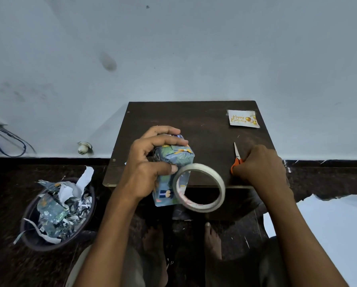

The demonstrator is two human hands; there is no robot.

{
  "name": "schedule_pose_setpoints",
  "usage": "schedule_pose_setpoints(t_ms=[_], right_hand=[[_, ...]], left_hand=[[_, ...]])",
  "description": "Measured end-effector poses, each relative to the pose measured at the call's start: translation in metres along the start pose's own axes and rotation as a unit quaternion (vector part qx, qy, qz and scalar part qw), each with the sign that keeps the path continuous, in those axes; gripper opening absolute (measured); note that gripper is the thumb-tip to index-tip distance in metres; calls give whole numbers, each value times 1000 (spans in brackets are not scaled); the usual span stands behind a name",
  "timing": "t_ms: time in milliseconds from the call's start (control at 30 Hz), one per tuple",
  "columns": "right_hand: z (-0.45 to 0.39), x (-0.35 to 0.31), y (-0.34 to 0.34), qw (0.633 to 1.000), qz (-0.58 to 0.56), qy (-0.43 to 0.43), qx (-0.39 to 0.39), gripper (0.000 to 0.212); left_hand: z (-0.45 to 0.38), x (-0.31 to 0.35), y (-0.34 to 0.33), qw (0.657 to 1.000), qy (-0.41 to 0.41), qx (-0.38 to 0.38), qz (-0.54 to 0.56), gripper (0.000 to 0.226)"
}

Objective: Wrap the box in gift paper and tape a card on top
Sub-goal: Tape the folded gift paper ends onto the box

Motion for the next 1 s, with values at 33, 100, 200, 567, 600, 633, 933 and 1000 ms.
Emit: schedule_pose_setpoints(t_ms=[33,100,200,567,600,633,933,1000], right_hand=[[2,-2,1,1000,7,-2,-4,33],[5,-7,2,999,32,-3,-9,34],[8,-11,6,997,76,-4,-18,36],[13,-16,12,997,56,-8,-54,34],[14,-17,12,998,47,-8,-49,35],[15,-18,12,998,42,-8,-43,36],[23,-13,13,998,5,12,-63,34],[23,-14,13,998,-9,6,-60,32]], left_hand=[[-1,-1,1,1000,0,-6,4,59],[-1,-2,2,1000,-5,-6,9,59],[-3,-4,1,1000,-18,3,19,59],[-44,4,9,981,-9,-11,-196,51],[-58,8,8,970,9,-36,-241,48],[-72,12,7,956,28,-62,-285,46],[-120,-2,-38,823,44,-210,-526,41],[-108,-3,-33,819,31,-178,-545,61]])
Point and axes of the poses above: each hand's wrist, its own z-axis away from the middle knuckle, its own y-axis out of the back of the hand, x = y × z, the point moved 1 cm from there along -z, towards the middle knuckle, and after that the axes turned 15 degrees about y, right-handed, at the moved point
